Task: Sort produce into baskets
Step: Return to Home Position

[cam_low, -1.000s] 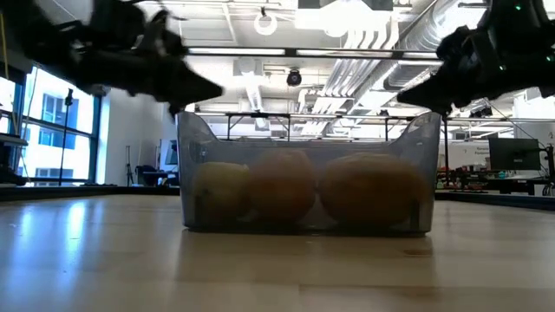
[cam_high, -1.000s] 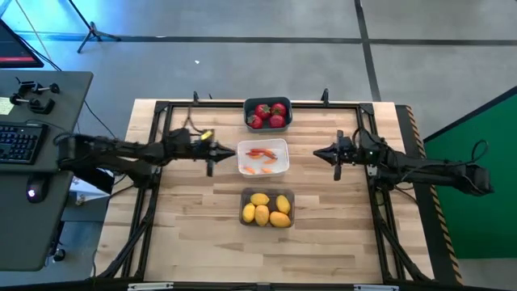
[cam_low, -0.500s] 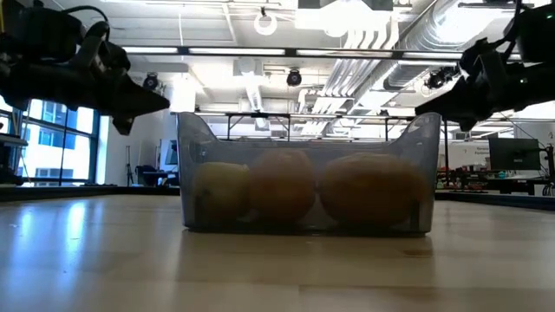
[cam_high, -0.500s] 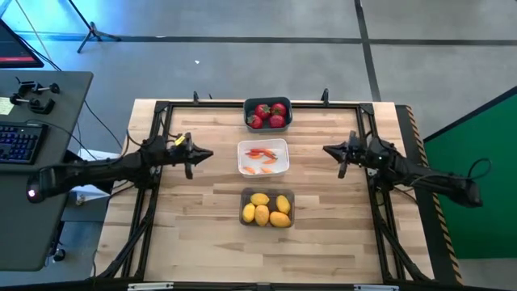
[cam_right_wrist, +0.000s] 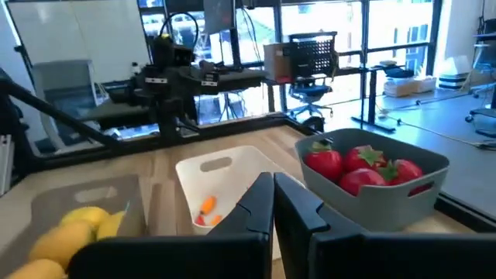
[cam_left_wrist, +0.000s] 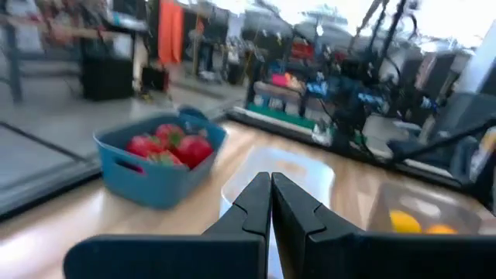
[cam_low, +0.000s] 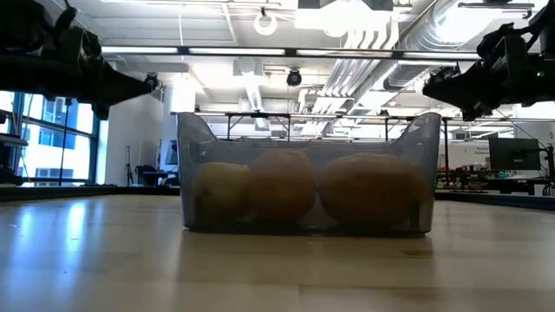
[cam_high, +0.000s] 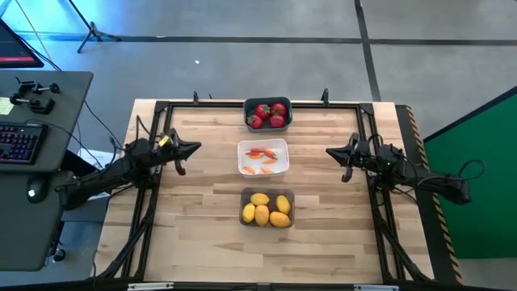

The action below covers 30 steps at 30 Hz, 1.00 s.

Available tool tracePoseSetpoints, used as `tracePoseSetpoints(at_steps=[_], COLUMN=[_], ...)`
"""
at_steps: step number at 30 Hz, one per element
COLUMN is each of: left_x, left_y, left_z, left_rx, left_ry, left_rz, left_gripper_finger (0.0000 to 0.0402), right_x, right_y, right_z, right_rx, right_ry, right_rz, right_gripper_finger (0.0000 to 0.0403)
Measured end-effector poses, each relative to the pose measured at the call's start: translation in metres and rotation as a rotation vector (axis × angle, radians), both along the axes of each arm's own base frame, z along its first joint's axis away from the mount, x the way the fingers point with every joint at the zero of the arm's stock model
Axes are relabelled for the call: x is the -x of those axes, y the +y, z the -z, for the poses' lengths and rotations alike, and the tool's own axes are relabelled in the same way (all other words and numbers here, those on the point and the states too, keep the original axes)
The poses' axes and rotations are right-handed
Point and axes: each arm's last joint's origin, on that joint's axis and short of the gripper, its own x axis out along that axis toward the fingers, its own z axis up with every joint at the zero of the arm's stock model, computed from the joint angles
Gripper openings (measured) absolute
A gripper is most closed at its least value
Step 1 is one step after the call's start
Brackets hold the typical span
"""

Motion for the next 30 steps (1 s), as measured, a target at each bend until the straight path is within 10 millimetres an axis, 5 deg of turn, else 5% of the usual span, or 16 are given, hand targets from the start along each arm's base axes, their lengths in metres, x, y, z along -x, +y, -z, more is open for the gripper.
tracePoseSetpoints(at_steps=[17, 26, 30], left_x=[0.000, -0.004, -0.007], left_y=[0.021, 0.024, 0.021], left_z=[0.014, 0.023, 0.012], left_rx=[0.014, 0.101, 0.008], left_ry=[0.177, 0.236, 0.157], left_rz=[-0.221, -0.223, -0.087], left_gripper_finger=[0.0000, 0.0000, 0.0000], right_x=[0.000, -0.002, -0.002], right_y=[-0.020, -0.023, -0.023], right_z=[0.007, 0.011, 0.011], right_rx=[-0.007, -0.044, -0.050], right_ry=[0.077, 0.114, 0.111], right_rz=[0.269, 0.286, 0.287], right_gripper_finger=[0.0000, 0.0000, 0.0000])
